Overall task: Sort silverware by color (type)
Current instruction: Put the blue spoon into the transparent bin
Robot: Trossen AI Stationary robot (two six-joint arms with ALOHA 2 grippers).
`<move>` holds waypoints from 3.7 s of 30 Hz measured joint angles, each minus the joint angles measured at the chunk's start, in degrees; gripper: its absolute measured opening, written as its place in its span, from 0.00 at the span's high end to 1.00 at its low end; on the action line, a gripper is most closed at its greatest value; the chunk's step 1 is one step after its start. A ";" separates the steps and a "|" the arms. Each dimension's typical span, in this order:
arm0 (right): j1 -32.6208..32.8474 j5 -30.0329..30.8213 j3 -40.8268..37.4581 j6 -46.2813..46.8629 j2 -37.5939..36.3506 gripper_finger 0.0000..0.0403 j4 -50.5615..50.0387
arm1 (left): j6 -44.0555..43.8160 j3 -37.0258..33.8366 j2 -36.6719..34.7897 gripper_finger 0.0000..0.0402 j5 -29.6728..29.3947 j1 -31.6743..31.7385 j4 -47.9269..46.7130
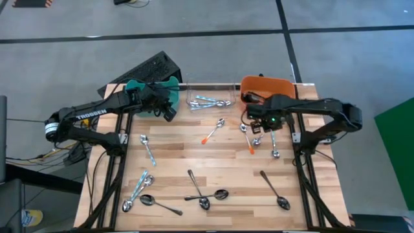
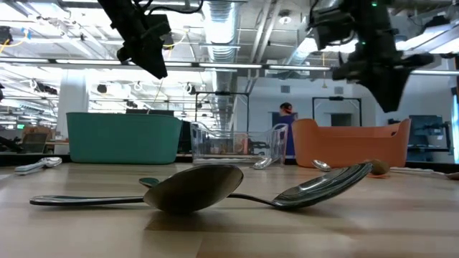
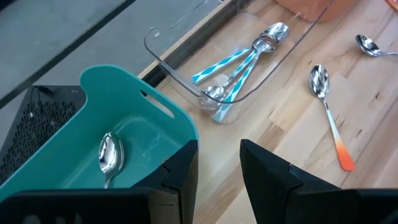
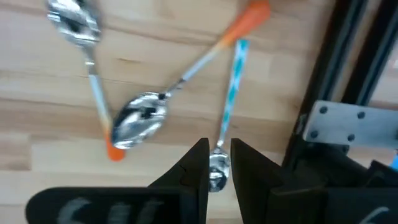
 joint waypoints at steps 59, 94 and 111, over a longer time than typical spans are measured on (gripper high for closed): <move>1.87 -8.56 -32.68 4.60 -2.23 0.82 31.25 | -0.24 0.02 -0.02 0.73 -0.09 0.00 2.06; 2.73 11.52 -10.30 -3.92 -16.88 0.98 28.56 | -0.09 0.02 -0.04 0.73 0.13 0.00 2.24; -17.02 3.01 3.73 -49.60 4.08 0.97 64.64 | -5.56 0.02 -0.04 0.73 0.11 0.00 5.05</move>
